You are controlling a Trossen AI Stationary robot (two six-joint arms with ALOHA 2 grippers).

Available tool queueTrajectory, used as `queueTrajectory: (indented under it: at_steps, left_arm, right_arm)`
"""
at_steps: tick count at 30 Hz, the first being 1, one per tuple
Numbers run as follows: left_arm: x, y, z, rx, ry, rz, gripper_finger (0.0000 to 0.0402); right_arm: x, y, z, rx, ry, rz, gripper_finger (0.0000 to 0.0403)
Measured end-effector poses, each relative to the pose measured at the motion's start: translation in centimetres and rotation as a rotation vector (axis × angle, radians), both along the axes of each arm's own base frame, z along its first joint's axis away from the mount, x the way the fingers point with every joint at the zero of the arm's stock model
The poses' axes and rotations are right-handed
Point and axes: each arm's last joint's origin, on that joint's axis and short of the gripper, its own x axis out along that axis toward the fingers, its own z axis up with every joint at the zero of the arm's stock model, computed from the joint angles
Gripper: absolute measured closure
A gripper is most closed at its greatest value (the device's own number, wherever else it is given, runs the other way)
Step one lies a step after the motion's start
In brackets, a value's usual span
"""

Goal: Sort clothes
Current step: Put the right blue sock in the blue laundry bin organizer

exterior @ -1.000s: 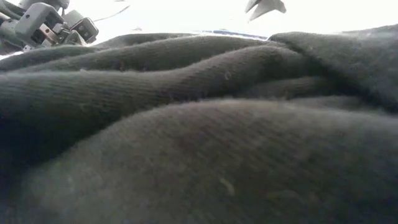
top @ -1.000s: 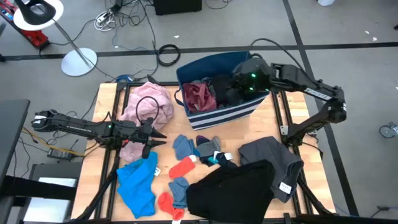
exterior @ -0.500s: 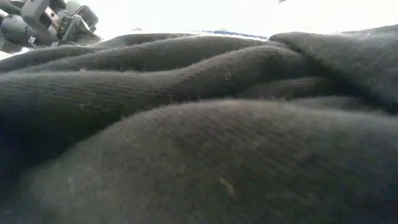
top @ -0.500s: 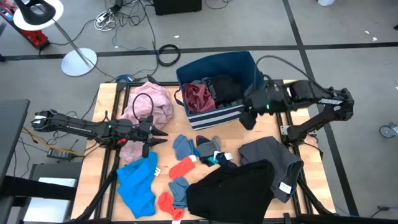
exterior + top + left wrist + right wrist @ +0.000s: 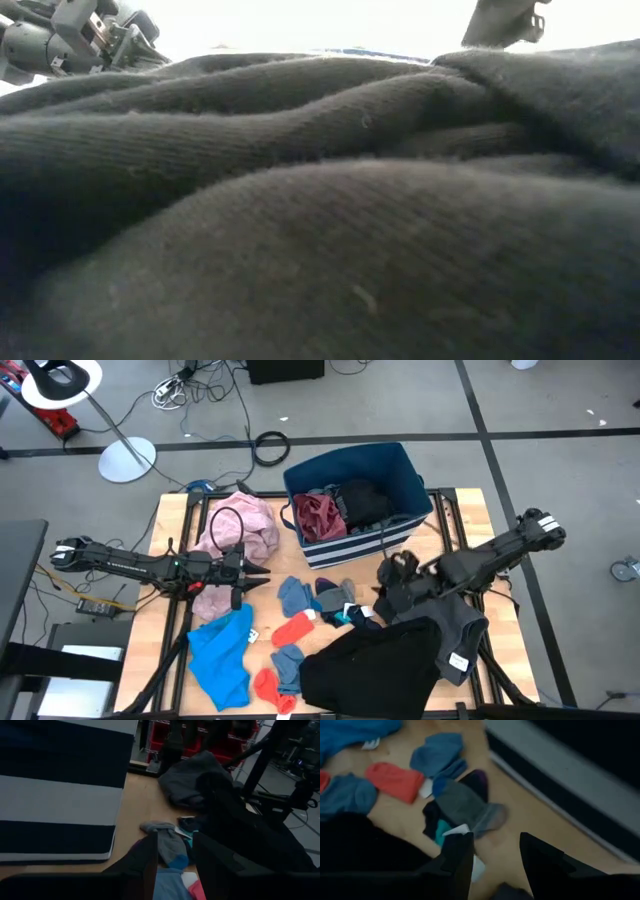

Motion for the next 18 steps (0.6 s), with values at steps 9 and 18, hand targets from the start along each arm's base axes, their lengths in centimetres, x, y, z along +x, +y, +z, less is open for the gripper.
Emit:
queueTrajectory:
  at_steps: [9,18]
  left_arm:
    - [0.0,0.0,-0.1,0.002,0.009,0.008,0.0273]
    - [0.0,0.1,-0.1,0.004,0.008,0.03,0.0273]
  right_arm:
    - [0.5,1.0,-4.9,0.061,-0.07,0.113,0.0243]
    - [2.3,2.2,-9.2,0.105,0.073,0.196,0.0243]
